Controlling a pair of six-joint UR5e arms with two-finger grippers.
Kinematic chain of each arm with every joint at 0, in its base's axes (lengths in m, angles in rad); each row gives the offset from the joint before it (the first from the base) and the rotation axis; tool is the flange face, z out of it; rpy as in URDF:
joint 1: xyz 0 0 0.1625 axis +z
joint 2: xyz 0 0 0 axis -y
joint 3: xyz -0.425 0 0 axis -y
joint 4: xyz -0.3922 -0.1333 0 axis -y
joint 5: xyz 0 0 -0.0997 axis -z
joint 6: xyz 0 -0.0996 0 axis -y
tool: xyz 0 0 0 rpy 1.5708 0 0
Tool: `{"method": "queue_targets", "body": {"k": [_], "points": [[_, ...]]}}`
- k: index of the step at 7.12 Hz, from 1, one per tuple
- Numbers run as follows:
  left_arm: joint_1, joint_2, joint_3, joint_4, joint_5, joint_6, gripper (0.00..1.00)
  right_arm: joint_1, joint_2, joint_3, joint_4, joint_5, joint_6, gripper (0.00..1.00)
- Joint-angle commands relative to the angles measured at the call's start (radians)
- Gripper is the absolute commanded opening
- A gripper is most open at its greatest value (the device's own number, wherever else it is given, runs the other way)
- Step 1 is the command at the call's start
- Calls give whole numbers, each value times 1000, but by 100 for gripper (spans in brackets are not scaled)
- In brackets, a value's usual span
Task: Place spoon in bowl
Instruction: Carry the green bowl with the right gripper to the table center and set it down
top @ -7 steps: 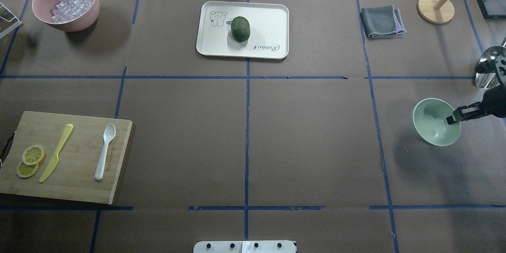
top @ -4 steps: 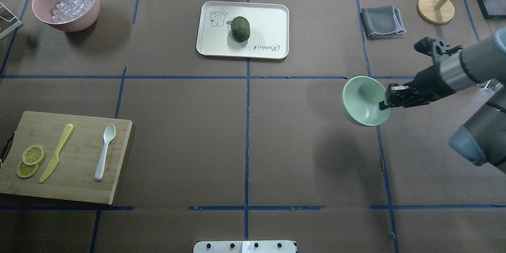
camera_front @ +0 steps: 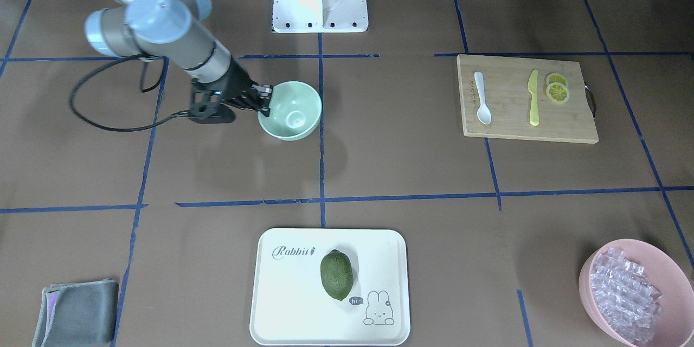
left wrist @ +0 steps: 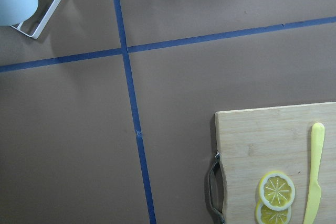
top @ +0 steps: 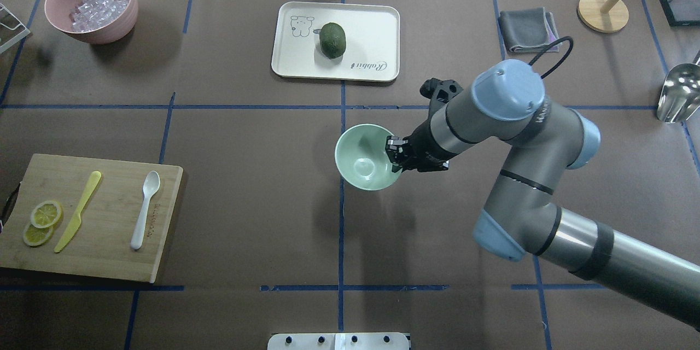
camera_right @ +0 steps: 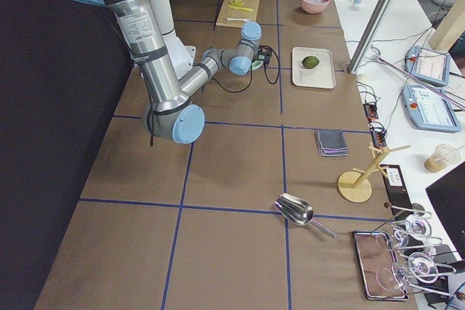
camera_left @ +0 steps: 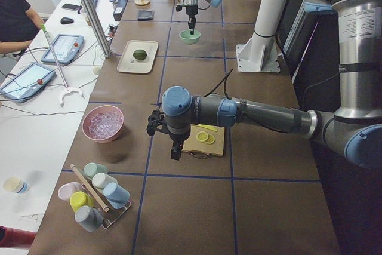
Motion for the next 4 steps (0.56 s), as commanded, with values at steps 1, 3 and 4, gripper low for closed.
{"method": "queue_targets", "body": {"k": [1,3,4], "points": [[26,0,0,2,-19,-5,100,-61,109,-88,-52,-109,-4,0],[33,0,0,-1,-39,-7,100,-63,118,-114,-52,-112,-24,0],[33,0,0,-1,-39,-7,100,-63,112,-116,-50,-109,-24,0]]}}
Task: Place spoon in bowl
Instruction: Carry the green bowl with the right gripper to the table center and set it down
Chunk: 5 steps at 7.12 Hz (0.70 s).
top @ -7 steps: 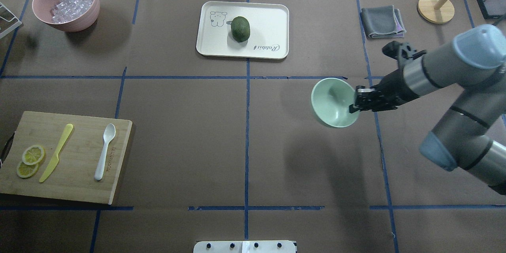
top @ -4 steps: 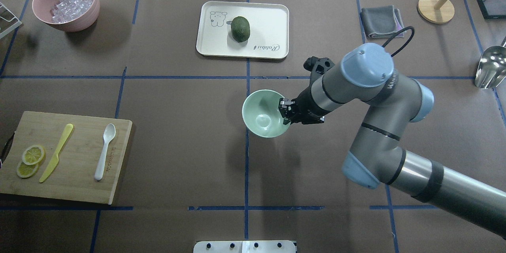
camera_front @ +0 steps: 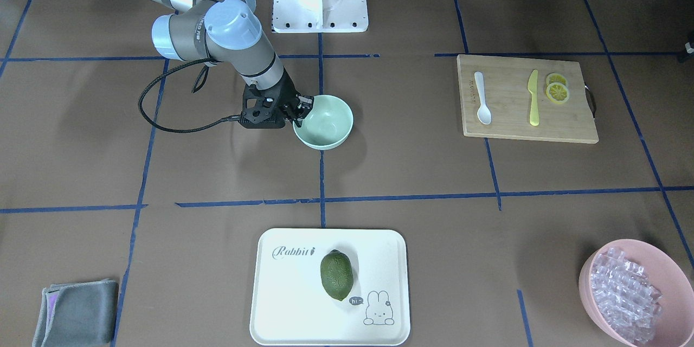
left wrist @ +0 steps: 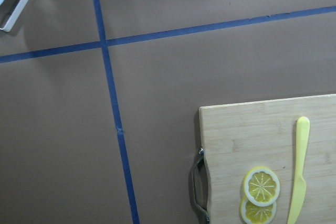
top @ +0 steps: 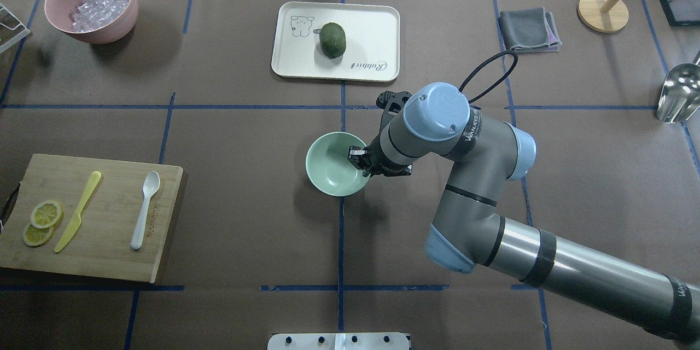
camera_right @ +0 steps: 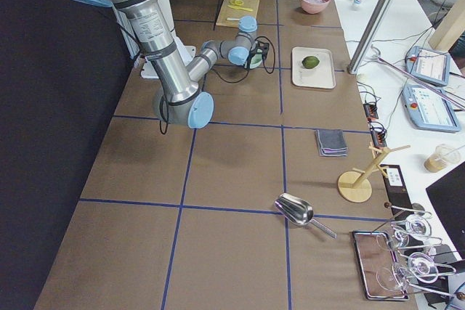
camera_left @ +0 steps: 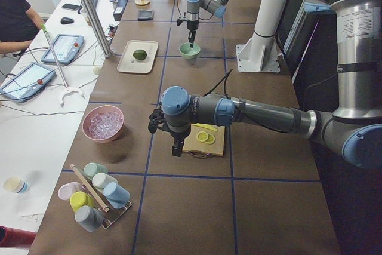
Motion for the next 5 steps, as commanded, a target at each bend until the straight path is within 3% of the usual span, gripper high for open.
{"method": "queue_targets", "body": {"k": [1,2,4,5], "points": [[8,0,0,0,-3,0,100,-1,0,-7,-1,0,-1,12],[44,-3,-2,-2,-4,-43,100,-1,-2,-4,-3,6,1,30],[165,-11,-6,-163,-1,-296,100,8,-5,5,-6,24,2,43],[261,-11,-6,-290,8,-507,100,39,-10,29,-8,59,4,99]]}}
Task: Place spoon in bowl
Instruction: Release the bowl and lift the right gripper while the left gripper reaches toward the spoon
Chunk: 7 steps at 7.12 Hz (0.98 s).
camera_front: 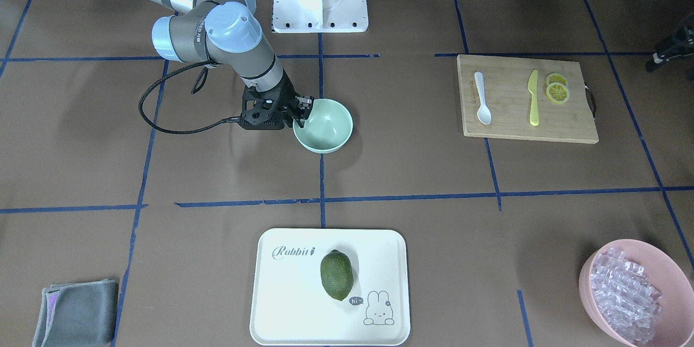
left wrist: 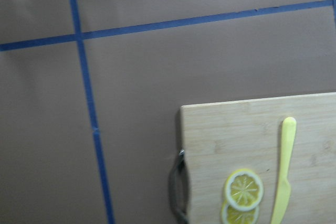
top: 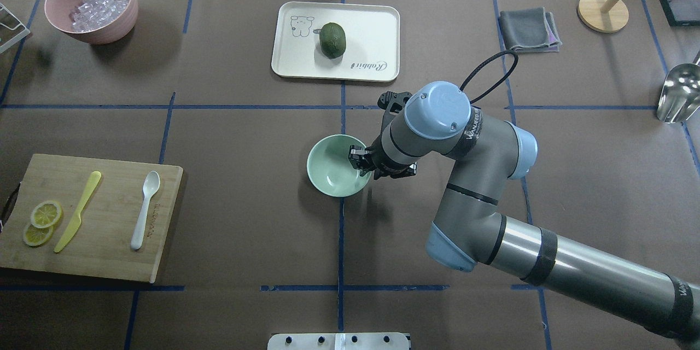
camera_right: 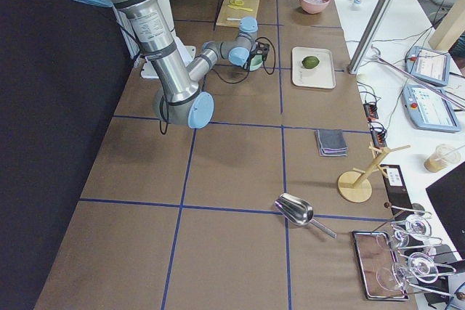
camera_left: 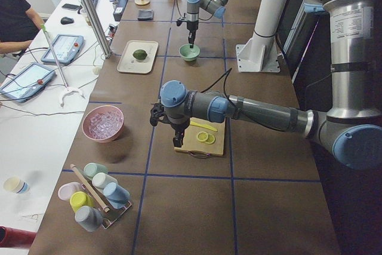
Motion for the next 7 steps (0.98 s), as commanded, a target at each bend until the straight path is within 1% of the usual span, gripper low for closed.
{"method": "queue_targets", "body": {"k": [1,2,3,4,5,6,7], "points": [[200,-14,7,-256,29,-364,100,77,-59,95,-21,73,0,100],[330,-76,-4,-303,154,-481,100,181,-93,156,-61,143,0,100],[466,-127,-36,-304,228,-657,100,223,-155,236,-107,161,-5,100],[589,-168,-60,-300,373,-753,100,251,-235,282,-97,166,-8,100],[663,-170,-59,-299,455,-771,100,277,-273,312,-98,150,-11,100],[671,-159,-47,-303,463,-765,97,294,-301,338,-98,158,-14,100],[675,-152,-41,-300,465,-760,94,291,-306,339,-98,159,-15,100]]}}
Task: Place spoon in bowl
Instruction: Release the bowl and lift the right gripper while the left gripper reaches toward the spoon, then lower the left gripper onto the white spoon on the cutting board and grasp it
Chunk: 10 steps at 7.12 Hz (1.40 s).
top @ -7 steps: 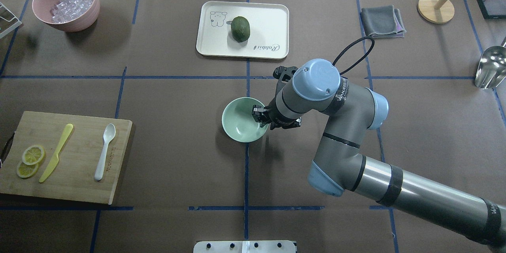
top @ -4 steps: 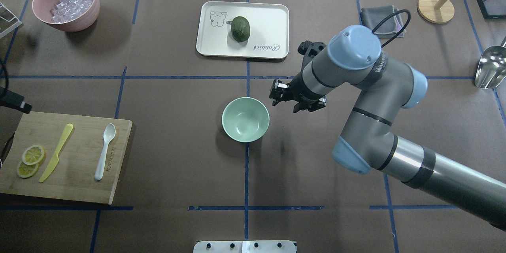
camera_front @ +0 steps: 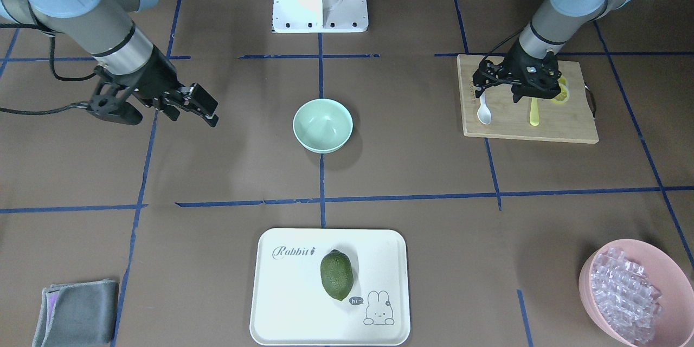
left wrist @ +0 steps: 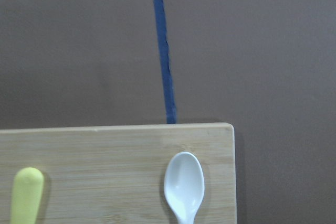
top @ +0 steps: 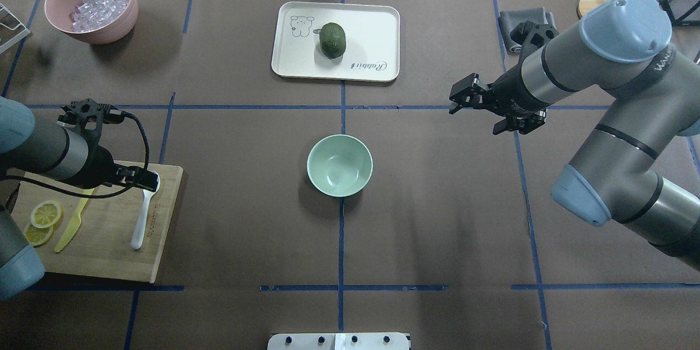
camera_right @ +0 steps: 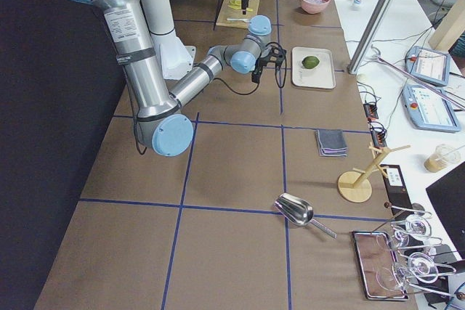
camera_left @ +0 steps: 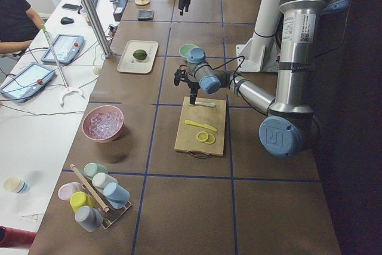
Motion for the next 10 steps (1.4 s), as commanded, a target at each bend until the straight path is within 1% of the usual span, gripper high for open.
{"method": "queue_targets", "body": {"k": [1,3,5,6,8,9,10], "points": [[45,5,20,4,21,-2,91,7,-21,16,0,-8,-1,100],[58,-1,40,4,21,1,81,7,-35,13,0,-8,-36,100],[70,-4,41,4,21,1,65,6,-40,13,1,-8,-44,100],[72,-4,43,4,19,1,62,6,-40,15,1,-8,-44,100],[93,-8,57,4,19,1,61,6,-43,12,1,-8,-44,100],[93,-8,57,4,19,1,54,6,-41,12,1,-8,-44,100],[93,-10,52,4,15,1,22,4,-40,12,1,-8,-44,100]]}}
